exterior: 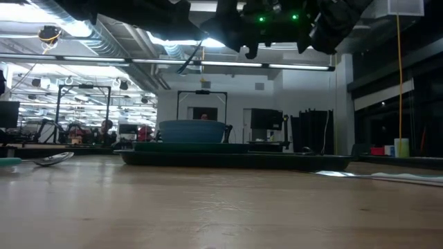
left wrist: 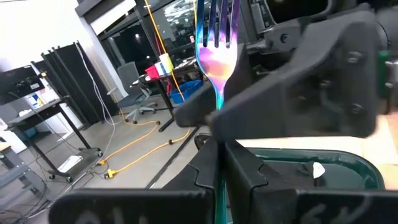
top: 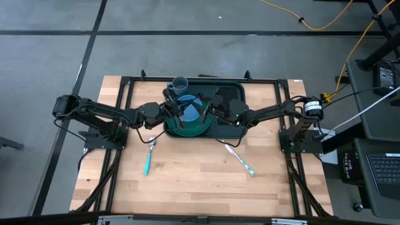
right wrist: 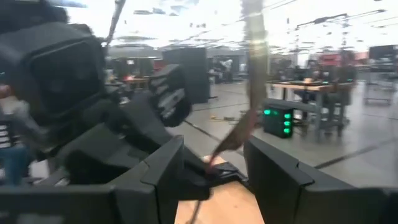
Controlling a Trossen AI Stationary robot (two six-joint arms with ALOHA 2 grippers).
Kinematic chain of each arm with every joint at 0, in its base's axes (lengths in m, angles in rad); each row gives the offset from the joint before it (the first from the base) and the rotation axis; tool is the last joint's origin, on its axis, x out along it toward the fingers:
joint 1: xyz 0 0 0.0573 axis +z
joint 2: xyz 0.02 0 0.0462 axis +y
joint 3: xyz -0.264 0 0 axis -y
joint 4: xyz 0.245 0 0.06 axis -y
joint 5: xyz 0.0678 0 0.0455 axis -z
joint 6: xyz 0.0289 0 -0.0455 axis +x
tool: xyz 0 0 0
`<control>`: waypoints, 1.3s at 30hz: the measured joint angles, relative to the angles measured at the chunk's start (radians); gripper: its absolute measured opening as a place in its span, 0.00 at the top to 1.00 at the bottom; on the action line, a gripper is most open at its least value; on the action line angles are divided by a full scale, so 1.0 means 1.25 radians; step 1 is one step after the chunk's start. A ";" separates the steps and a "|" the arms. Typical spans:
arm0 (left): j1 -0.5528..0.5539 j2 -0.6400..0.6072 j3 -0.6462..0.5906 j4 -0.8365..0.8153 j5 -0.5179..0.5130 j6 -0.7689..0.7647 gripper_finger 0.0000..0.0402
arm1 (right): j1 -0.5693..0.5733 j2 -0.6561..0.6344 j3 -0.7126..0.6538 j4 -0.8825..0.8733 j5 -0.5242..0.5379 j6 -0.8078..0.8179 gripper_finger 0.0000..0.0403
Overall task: Set up tray
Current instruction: Put the blue fork on the black table napkin
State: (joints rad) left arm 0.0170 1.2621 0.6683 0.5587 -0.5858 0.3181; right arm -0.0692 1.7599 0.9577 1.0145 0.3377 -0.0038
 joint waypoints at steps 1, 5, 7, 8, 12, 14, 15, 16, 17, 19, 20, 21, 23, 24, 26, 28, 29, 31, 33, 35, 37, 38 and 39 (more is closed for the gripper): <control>0.000 0.000 0.000 0.000 0.000 0.004 0.99 | 0.000 0.000 0.000 0.000 0.008 0.000 0.57; 0.000 0.000 0.000 0.004 -0.002 0.008 0.99 | 0.001 0.000 0.000 -0.005 0.021 0.000 0.57; 0.000 0.000 0.000 0.011 -0.002 0.017 0.99 | 0.002 0.000 0.000 -0.005 0.022 0.001 0.57; 0.000 0.000 0.000 0.014 -0.002 0.021 0.99 | 0.002 0.000 0.000 -0.003 0.024 0.002 0.57; 0.000 0.000 0.000 0.034 -0.007 0.023 0.99 | 0.002 0.000 0.000 0.019 0.028 -0.001 0.62; 0.000 0.000 0.000 0.043 -0.020 0.023 0.99 | 0.002 0.000 0.000 0.026 0.028 -0.004 0.66; 0.000 0.000 0.000 0.043 -0.021 0.024 0.99 | 0.002 0.000 0.000 0.027 0.028 -0.005 0.69; 0.000 0.000 0.000 0.043 -0.021 0.027 0.99 | 0.002 0.000 0.000 0.027 0.028 -0.005 0.71; 0.000 0.000 0.000 0.042 -0.022 0.032 0.99 | 0.002 0.000 0.000 0.028 0.028 -0.007 0.74; 0.000 0.000 0.000 0.043 -0.023 0.034 0.99 | 0.002 0.000 0.000 0.033 0.028 -0.020 0.79; 0.000 0.000 0.000 0.043 -0.023 0.033 0.99 | 0.002 0.000 0.000 0.037 0.028 -0.023 0.82; 0.000 0.000 0.000 0.042 -0.023 0.032 0.99 | 0.002 0.000 0.000 0.044 0.027 -0.025 0.84; 0.000 0.000 0.000 0.043 -0.023 0.030 0.99 | 0.002 0.000 0.000 0.055 0.019 -0.025 0.89; 0.000 0.000 0.000 0.043 -0.023 0.030 0.99 | 0.002 0.000 0.000 0.055 0.012 -0.025 0.91; 0.000 0.000 0.000 0.042 -0.022 0.029 0.99 | 0.002 0.000 0.000 0.054 0.003 -0.024 0.94; 0.000 0.000 0.000 0.042 -0.021 0.029 0.99 | 0.003 0.000 0.000 0.054 0.003 -0.024 0.97; 0.000 0.000 0.000 0.042 -0.021 0.029 0.99 | 0.002 0.000 0.000 0.054 0.002 -0.022 0.98; 0.000 0.000 0.000 0.042 -0.020 0.029 0.99 | 0.002 0.000 0.000 0.053 0.002 -0.022 0.98; 0.000 0.000 0.000 0.043 -0.020 0.029 0.99 | 0.002 0.000 0.000 0.053 0.002 -0.019 0.97; 0.000 0.000 0.000 0.042 -0.017 0.029 0.99 | 0.002 0.000 0.000 0.053 0.003 -0.018 0.97; 0.000 0.000 0.000 0.042 -0.013 0.029 0.98 | 0.002 0.000 0.000 0.053 0.003 -0.019 0.98; 0.000 0.000 0.000 0.042 -0.009 0.029 0.97 | 0.002 0.000 0.000 0.053 0.002 -0.021 0.98; 0.000 0.000 -0.001 0.044 -0.006 0.028 0.97 | 0.002 0.000 0.000 0.053 0.002 -0.021 0.98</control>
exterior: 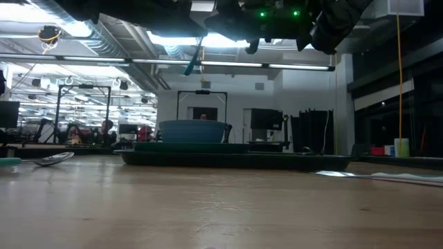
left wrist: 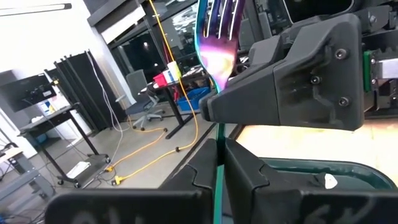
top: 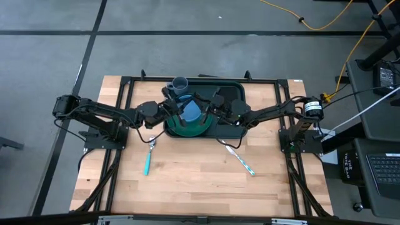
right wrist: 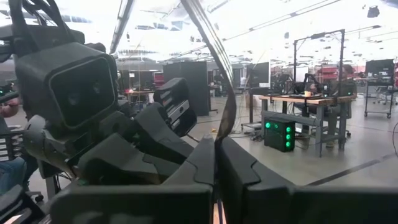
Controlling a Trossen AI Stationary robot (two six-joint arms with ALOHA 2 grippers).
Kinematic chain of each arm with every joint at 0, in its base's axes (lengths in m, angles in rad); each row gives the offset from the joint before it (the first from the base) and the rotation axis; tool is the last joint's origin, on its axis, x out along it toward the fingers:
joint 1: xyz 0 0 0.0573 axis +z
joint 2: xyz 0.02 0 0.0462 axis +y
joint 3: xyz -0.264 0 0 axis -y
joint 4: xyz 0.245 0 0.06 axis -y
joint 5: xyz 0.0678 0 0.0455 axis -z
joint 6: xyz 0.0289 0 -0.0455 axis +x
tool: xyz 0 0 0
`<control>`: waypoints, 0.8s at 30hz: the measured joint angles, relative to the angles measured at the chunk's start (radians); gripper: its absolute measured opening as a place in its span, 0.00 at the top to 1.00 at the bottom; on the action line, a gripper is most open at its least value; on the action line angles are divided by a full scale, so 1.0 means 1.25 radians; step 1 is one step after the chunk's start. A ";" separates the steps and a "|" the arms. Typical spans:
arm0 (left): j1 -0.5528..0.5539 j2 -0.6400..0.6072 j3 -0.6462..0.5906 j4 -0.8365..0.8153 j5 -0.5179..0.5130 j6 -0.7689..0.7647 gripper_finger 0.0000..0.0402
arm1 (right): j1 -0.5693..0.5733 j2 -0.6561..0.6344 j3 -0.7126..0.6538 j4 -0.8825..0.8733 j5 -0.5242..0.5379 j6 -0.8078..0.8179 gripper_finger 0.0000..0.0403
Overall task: Set up tray
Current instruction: Put the blue fork on the black table napkin
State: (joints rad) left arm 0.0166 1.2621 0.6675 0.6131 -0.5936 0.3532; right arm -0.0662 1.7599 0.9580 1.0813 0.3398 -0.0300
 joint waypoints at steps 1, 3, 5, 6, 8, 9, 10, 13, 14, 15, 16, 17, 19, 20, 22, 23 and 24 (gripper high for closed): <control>-0.002 0.000 0.000 0.002 0.000 0.000 0.96 | 0.000 0.000 0.000 0.001 -0.001 0.003 0.98; -0.006 0.000 0.000 0.005 -0.004 0.006 0.94 | 0.000 0.000 0.000 0.007 -0.003 0.002 0.98; -0.006 0.000 0.000 0.005 -0.004 0.017 0.91 | 0.000 0.000 0.000 0.009 -0.003 -0.001 0.99; -0.006 0.000 0.000 0.005 -0.003 0.018 0.90 | 0.000 0.000 0.000 0.009 -0.003 -0.001 0.99; -0.006 0.000 0.000 0.005 -0.001 0.018 0.86 | 0.000 0.000 0.000 0.009 -0.003 -0.001 0.99; -0.007 0.000 0.000 0.005 0.000 0.014 0.85 | 0.000 0.000 0.000 0.009 -0.003 -0.001 0.99; -0.008 -0.001 0.000 0.004 0.002 0.004 0.83 | 0.000 0.000 0.000 0.009 -0.003 -0.001 0.99; -0.022 -0.005 0.000 0.004 0.007 -0.005 0.77 | -0.001 0.000 0.000 0.010 -0.001 -0.003 0.99; -0.029 -0.005 0.000 0.004 0.007 -0.002 0.76 | -0.001 -0.001 0.000 0.010 -0.001 -0.004 0.99; -0.036 -0.006 0.000 0.002 0.005 0.005 0.74 | -0.001 -0.002 0.000 0.009 -0.001 -0.004 0.99; -0.045 -0.008 0.000 0.001 -0.005 0.013 0.73 | -0.001 -0.003 0.000 0.009 -0.001 -0.005 0.99; -0.054 -0.012 0.000 0.002 -0.017 0.019 0.71 | -0.001 -0.003 0.000 0.009 -0.001 -0.007 0.99; -0.074 -0.026 0.000 -0.020 -0.047 0.035 0.69 | -0.001 -0.003 0.000 0.004 -0.001 -0.019 0.99; -0.083 -0.037 0.000 -0.037 -0.057 0.043 0.69 | -0.002 -0.003 0.000 -0.001 -0.001 -0.022 0.99; -0.097 -0.062 0.000 -0.082 -0.065 0.044 0.68 | -0.003 -0.005 0.000 -0.018 -0.001 -0.022 0.99; -0.101 -0.079 0.000 -0.111 -0.059 0.037 0.68 | -0.004 -0.008 0.000 -0.033 -0.001 -0.022 0.99; -0.102 -0.095 0.000 -0.137 -0.048 0.025 0.68 | -0.007 -0.013 0.000 -0.047 -0.002 -0.022 0.99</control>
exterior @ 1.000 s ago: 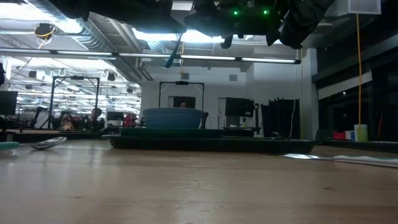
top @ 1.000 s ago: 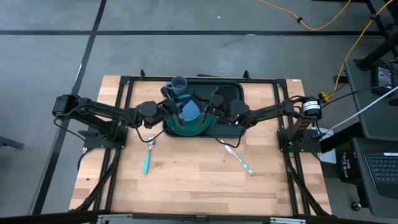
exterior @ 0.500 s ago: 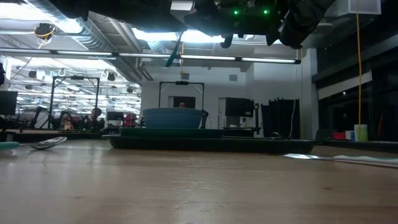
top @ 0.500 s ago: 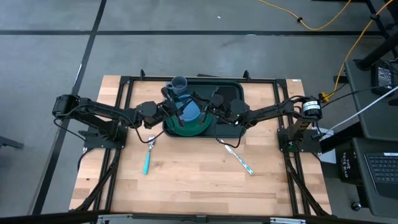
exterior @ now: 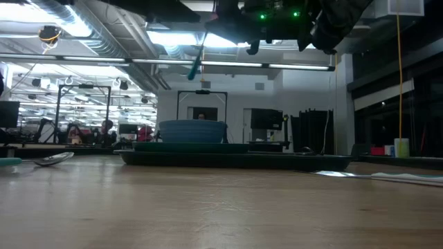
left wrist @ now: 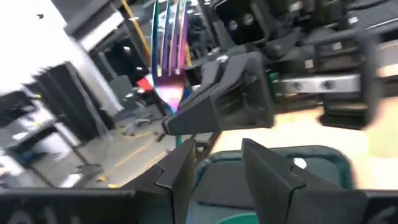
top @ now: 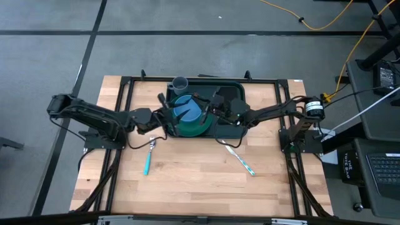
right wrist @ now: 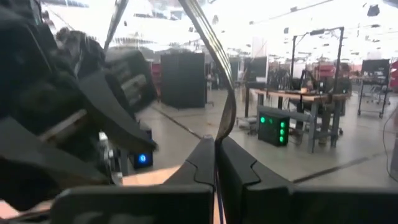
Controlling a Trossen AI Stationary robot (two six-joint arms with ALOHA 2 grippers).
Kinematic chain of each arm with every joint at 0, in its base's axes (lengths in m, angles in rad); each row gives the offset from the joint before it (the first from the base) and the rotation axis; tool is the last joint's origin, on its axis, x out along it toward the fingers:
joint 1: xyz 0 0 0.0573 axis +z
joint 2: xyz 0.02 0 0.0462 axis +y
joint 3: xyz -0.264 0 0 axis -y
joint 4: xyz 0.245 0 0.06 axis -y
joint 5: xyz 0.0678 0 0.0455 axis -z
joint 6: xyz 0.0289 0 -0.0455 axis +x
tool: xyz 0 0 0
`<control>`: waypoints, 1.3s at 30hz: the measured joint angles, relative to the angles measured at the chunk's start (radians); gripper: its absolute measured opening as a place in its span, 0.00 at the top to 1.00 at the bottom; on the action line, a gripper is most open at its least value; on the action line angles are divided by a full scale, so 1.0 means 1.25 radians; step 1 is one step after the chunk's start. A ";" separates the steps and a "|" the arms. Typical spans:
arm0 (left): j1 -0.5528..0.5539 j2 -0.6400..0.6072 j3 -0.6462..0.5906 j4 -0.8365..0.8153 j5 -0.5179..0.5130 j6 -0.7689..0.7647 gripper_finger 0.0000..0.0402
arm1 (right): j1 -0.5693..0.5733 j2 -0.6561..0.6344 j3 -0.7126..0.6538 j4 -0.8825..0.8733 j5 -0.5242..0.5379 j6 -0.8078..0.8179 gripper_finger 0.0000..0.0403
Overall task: Set up tray
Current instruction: Put the blue fork on the black table napkin
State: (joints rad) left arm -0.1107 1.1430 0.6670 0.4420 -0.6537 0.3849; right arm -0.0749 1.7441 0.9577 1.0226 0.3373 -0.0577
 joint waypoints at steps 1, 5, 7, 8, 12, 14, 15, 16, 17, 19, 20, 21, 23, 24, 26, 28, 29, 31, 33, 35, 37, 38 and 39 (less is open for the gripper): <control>0.002 -0.016 0.000 -0.030 0.017 -0.017 0.69 | -0.004 -0.010 0.000 -0.026 0.000 0.000 0.99; 0.027 -0.075 0.000 -0.176 0.082 -0.095 0.71 | -0.021 -0.068 0.000 -0.147 -0.026 0.019 0.99; 0.045 -0.097 -0.001 -0.227 0.116 -0.127 0.73 | -0.031 -0.102 0.000 -0.209 -0.049 0.020 0.99; 0.053 -0.106 -0.007 -0.231 0.132 -0.140 0.74 | -0.036 -0.121 0.000 -0.252 -0.052 0.023 0.99; 0.081 -0.143 -0.073 -0.140 0.170 -0.152 0.78 | -0.055 -0.176 -0.033 -0.364 -0.053 0.046 0.99; 0.098 -0.170 -0.122 -0.084 0.171 -0.152 0.81 | -0.061 -0.203 -0.081 -0.344 -0.032 0.053 0.99; 0.107 -0.183 -0.143 -0.064 0.170 -0.153 0.83 | -0.066 -0.222 -0.109 -0.325 -0.021 0.063 0.99; 0.115 -0.196 -0.165 -0.041 0.176 -0.156 0.84 | -0.071 -0.242 -0.136 -0.306 -0.016 0.064 0.99; 0.123 -0.212 -0.184 -0.030 0.186 -0.162 0.86 | -0.076 -0.261 -0.163 -0.289 -0.016 0.065 0.99; 0.138 -0.242 -0.210 -0.023 0.218 -0.177 0.90 | -0.092 -0.305 -0.211 -0.293 -0.018 0.086 0.99; 0.146 -0.255 -0.220 -0.020 0.235 -0.184 0.91 | -0.099 -0.325 -0.232 -0.302 -0.025 0.096 0.99; 0.153 -0.268 -0.229 -0.019 0.251 -0.191 0.93 | -0.107 -0.344 -0.251 -0.309 -0.041 0.108 0.99; 0.165 -0.286 -0.241 -0.022 0.277 -0.200 0.97 | -0.121 -0.386 -0.283 -0.333 -0.073 0.134 0.99; 0.170 -0.291 -0.241 -0.027 0.291 -0.202 0.99 | -0.128 -0.404 -0.292 -0.351 -0.095 0.150 0.99; 0.176 -0.298 -0.242 -0.036 0.308 -0.208 0.99 | -0.143 -0.435 -0.307 -0.396 -0.131 0.172 0.99; 0.180 -0.297 -0.242 -0.042 0.316 -0.209 0.99 | -0.161 -0.461 -0.312 -0.453 -0.157 0.190 0.99; 0.180 -0.295 -0.242 -0.042 0.316 -0.208 0.99 | -0.168 -0.471 -0.311 -0.474 -0.165 0.194 0.99; 0.180 -0.292 -0.242 -0.042 0.315 -0.208 1.00 | -0.180 -0.487 -0.308 -0.532 -0.165 0.209 0.99; 0.180 -0.288 -0.242 -0.047 0.316 -0.208 1.00 | -0.185 -0.490 -0.308 -0.561 -0.167 0.221 0.99; 0.180 -0.287 -0.242 -0.048 0.316 -0.208 1.00 | -0.185 -0.492 -0.308 -0.581 -0.170 0.232 0.99; 0.179 -0.283 -0.242 -0.053 0.316 -0.208 0.99 | -0.185 -0.492 -0.308 -0.589 -0.180 0.242 0.99; 0.178 -0.283 -0.242 -0.061 0.318 -0.209 0.99 | -0.185 -0.492 -0.310 -0.587 -0.182 0.252 0.99; 0.178 -0.283 -0.242 -0.067 0.321 -0.213 0.99 | -0.183 -0.492 -0.312 -0.589 -0.182 0.258 0.99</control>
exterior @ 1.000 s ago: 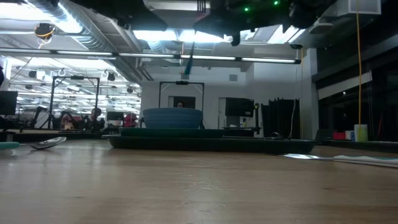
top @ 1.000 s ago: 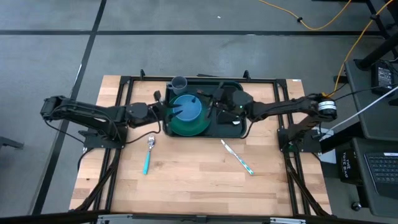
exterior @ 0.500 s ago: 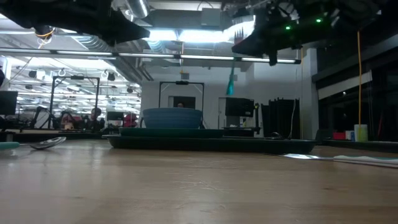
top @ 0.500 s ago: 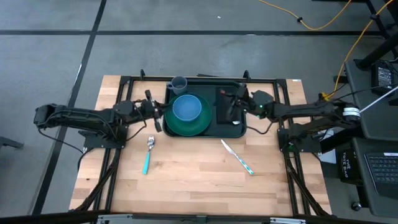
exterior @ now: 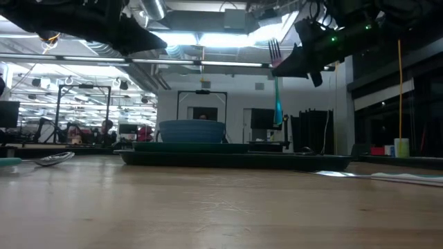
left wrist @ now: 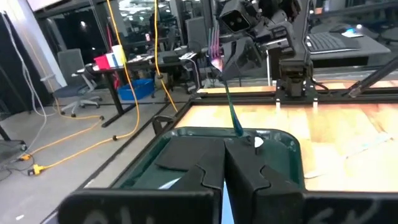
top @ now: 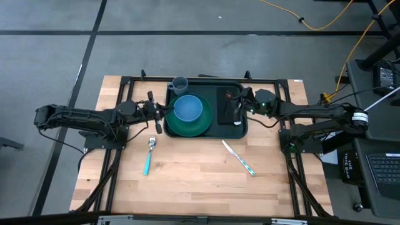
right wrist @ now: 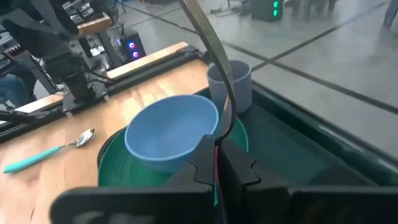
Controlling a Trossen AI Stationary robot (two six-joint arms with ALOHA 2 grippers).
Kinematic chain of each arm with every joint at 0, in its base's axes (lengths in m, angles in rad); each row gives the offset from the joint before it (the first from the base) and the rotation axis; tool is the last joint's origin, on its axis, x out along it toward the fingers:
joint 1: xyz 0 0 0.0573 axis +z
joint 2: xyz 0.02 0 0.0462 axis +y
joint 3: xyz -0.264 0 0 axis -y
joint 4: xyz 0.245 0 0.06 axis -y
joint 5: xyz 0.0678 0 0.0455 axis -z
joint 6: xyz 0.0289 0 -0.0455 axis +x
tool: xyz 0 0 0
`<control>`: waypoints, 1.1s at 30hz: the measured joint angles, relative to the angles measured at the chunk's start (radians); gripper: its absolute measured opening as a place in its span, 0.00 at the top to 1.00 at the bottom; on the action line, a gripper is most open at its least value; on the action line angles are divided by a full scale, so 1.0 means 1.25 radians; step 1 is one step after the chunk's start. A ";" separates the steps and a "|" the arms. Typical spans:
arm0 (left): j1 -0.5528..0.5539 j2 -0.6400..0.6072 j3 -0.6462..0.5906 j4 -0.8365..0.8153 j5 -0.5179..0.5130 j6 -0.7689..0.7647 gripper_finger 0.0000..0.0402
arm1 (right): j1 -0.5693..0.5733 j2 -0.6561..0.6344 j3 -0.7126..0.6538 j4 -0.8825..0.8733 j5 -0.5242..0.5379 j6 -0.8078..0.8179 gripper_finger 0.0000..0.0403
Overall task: Set up tray
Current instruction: Put the blue fork on the black table napkin
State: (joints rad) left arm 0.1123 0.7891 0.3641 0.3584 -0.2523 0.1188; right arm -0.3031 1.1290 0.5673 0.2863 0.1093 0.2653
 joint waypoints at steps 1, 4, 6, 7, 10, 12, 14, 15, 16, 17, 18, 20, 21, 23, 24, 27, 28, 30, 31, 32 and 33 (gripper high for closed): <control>0.000 0.000 0.000 -0.007 0.004 -0.002 0.99 | 0.002 0.000 -0.001 -0.003 0.000 0.008 0.99; 0.000 0.000 0.000 -0.020 0.023 -0.009 0.99 | 0.005 0.000 -0.001 0.000 -0.015 0.023 0.99; 0.000 0.000 0.000 -0.019 0.038 -0.022 1.00 | 0.004 0.000 -0.001 0.000 -0.056 0.044 0.99; 0.000 0.000 0.000 -0.019 0.042 -0.023 1.00 | 0.003 -0.001 -0.001 -0.001 -0.078 0.056 0.99; 0.000 0.000 0.000 -0.018 0.051 -0.023 0.99 | -0.001 -0.002 -0.001 0.001 -0.117 0.069 0.99; 0.000 0.000 0.000 -0.018 0.052 -0.023 0.99 | -0.009 -0.004 -0.001 0.000 -0.129 0.078 0.99; 0.000 0.000 0.000 -0.018 0.052 -0.023 0.98 | -0.021 -0.010 -0.001 0.000 -0.139 0.080 0.99; 0.000 0.000 0.000 -0.018 0.052 -0.023 0.98 | -0.030 -0.014 -0.001 -0.001 -0.152 0.082 0.99; 0.000 0.000 0.000 -0.018 0.052 -0.023 0.98 | -0.040 -0.019 -0.001 -0.001 -0.168 0.094 0.99; 0.000 0.000 0.000 -0.018 0.052 -0.023 0.98 | -0.053 -0.023 -0.001 -0.002 -0.188 0.103 0.99; 0.000 0.000 0.000 -0.018 0.052 -0.023 0.98 | -0.067 -0.026 -0.001 -0.001 -0.206 0.117 0.99; 0.000 0.000 0.000 -0.018 0.052 -0.023 0.99 | -0.097 -0.029 0.000 -0.010 -0.245 0.143 0.99; 0.000 0.000 0.000 -0.018 0.052 -0.023 0.99 | -0.114 -0.030 0.004 -0.031 -0.263 0.154 0.99; 0.000 0.000 0.000 -0.018 0.052 -0.023 0.99 | -0.146 -0.029 0.023 -0.094 -0.289 0.163 0.99; 0.000 0.000 0.000 -0.018 0.052 -0.023 0.99 | -0.162 -0.029 0.036 -0.125 -0.297 0.164 0.99; 0.000 0.000 0.000 -0.018 0.052 -0.023 0.98 | -0.206 -0.029 0.082 -0.194 -0.329 0.164 0.99; 0.000 0.000 0.000 -0.018 0.052 -0.023 0.98 | -0.223 -0.029 0.099 -0.214 -0.349 0.165 0.99; 0.000 0.000 0.000 -0.018 0.052 -0.023 0.98 | -0.255 -0.027 0.126 -0.255 -0.387 0.184 0.99; 0.000 0.000 0.000 -0.018 0.052 -0.022 0.98 | -0.272 -0.023 0.136 -0.278 -0.408 0.198 0.99; 0.000 0.000 0.000 -0.018 0.052 -0.022 0.98 | -0.289 -0.017 0.142 -0.305 -0.429 0.208 0.99; 0.000 0.000 0.000 -0.018 0.052 -0.022 0.99 | -0.303 -0.010 0.145 -0.328 -0.444 0.220 0.99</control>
State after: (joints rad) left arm 0.1123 0.7891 0.3641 0.3359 -0.1879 0.0909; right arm -0.6814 1.1170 0.7491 -0.1233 -0.4459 0.5402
